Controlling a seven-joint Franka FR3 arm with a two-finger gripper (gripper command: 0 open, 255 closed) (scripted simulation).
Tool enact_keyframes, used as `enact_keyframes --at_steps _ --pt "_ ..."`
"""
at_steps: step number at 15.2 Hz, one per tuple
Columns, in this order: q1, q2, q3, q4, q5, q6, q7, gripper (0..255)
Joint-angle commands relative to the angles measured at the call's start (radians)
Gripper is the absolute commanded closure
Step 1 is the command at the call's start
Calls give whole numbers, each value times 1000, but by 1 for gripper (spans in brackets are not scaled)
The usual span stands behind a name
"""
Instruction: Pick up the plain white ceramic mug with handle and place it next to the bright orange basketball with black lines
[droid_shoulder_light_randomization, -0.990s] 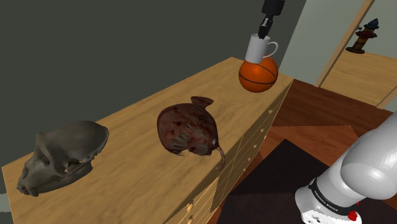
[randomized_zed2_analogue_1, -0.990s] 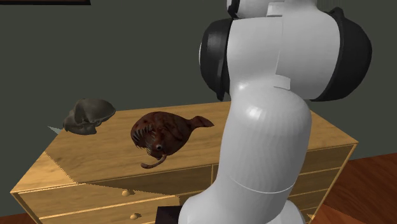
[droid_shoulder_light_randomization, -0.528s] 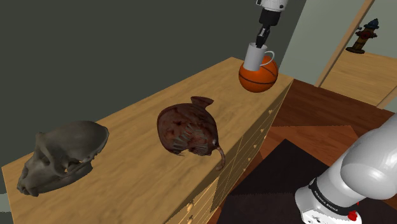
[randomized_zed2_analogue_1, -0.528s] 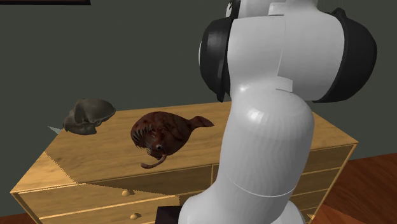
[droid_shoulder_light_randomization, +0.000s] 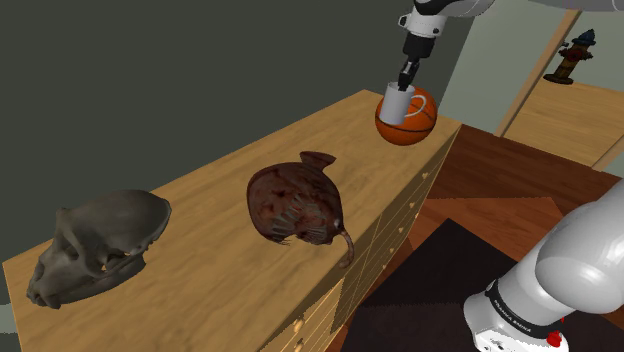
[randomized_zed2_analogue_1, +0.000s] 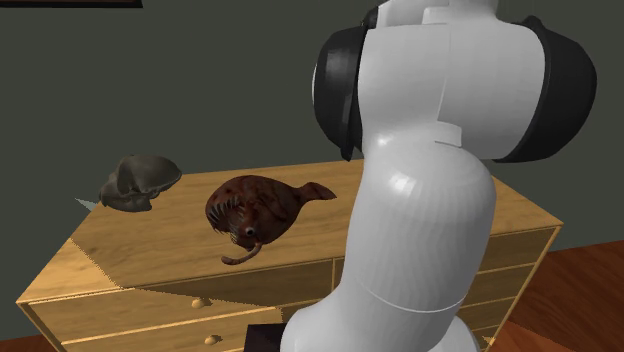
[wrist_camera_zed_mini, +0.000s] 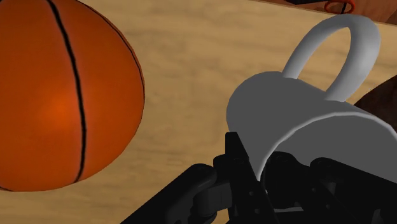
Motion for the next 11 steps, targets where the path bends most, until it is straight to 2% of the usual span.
enact_keyframes --at_steps 1,11 --pt "0 0 0 -25 0 26 -2 255" --pt "-1 13 -2 -145 6 158 -12 255"
